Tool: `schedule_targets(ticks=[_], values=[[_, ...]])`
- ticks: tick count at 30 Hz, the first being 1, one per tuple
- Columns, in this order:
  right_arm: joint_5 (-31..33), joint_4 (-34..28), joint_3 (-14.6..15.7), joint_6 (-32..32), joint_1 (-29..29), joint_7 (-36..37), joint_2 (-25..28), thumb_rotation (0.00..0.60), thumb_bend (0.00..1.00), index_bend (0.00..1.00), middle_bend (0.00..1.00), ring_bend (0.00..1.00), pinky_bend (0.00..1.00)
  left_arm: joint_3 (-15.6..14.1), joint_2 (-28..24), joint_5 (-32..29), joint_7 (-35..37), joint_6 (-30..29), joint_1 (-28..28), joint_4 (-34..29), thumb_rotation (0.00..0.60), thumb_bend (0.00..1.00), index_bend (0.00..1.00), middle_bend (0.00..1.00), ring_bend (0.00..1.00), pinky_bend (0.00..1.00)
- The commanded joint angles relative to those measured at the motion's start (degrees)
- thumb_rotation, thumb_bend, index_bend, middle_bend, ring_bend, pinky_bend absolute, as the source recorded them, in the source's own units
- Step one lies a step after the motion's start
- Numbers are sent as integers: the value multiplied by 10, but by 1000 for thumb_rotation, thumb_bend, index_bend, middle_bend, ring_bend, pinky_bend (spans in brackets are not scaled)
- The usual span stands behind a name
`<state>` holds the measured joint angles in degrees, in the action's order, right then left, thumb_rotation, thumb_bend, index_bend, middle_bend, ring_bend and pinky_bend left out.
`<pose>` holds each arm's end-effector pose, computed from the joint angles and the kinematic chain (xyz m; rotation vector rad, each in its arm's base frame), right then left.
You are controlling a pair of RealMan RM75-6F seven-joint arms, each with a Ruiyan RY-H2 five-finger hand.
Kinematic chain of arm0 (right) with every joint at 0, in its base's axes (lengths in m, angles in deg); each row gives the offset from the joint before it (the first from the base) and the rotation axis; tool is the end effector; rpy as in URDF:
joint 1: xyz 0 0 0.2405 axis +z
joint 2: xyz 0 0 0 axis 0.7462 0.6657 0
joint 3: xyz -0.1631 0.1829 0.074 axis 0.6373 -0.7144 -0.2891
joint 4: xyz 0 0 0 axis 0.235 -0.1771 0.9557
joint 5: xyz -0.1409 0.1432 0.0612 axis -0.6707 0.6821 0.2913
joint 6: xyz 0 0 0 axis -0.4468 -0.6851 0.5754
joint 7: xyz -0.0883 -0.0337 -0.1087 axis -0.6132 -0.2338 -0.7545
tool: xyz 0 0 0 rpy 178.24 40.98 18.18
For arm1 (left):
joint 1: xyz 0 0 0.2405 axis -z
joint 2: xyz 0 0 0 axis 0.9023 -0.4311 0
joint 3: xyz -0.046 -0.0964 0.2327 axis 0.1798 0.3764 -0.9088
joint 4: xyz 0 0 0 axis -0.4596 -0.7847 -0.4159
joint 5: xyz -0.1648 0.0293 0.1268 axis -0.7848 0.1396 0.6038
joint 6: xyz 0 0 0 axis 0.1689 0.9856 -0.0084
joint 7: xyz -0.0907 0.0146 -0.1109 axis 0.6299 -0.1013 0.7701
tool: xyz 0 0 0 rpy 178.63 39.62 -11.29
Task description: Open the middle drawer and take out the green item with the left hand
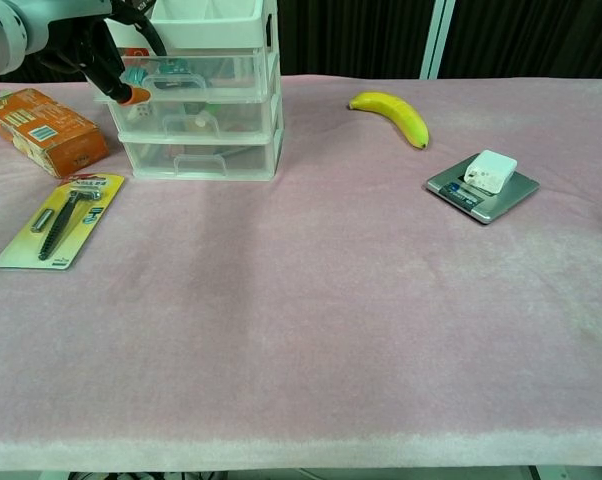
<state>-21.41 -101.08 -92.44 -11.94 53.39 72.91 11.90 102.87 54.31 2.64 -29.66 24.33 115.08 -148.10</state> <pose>-0.3162 -0.1892 0.1584 1.1822 -1.2681 1.0037 -0.1127 0.3813 0.0551 -1.5692 -1.0814 -0.9002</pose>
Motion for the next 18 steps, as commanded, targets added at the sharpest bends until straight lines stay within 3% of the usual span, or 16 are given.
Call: schedule_targets(ticks=[1, 18], values=[[0, 0, 0, 0, 0, 0, 0, 600, 118, 0, 0, 0, 123, -4, -1, -10, -6, 4, 2, -1, 600, 342, 298, 1000, 999, 970], [0, -1, 0, 0, 0, 0, 1, 600, 117, 0, 0, 0, 123, -17, -25, 0, 24, 3, -19, -49, 600, 342, 404, 1000, 1000, 977]])
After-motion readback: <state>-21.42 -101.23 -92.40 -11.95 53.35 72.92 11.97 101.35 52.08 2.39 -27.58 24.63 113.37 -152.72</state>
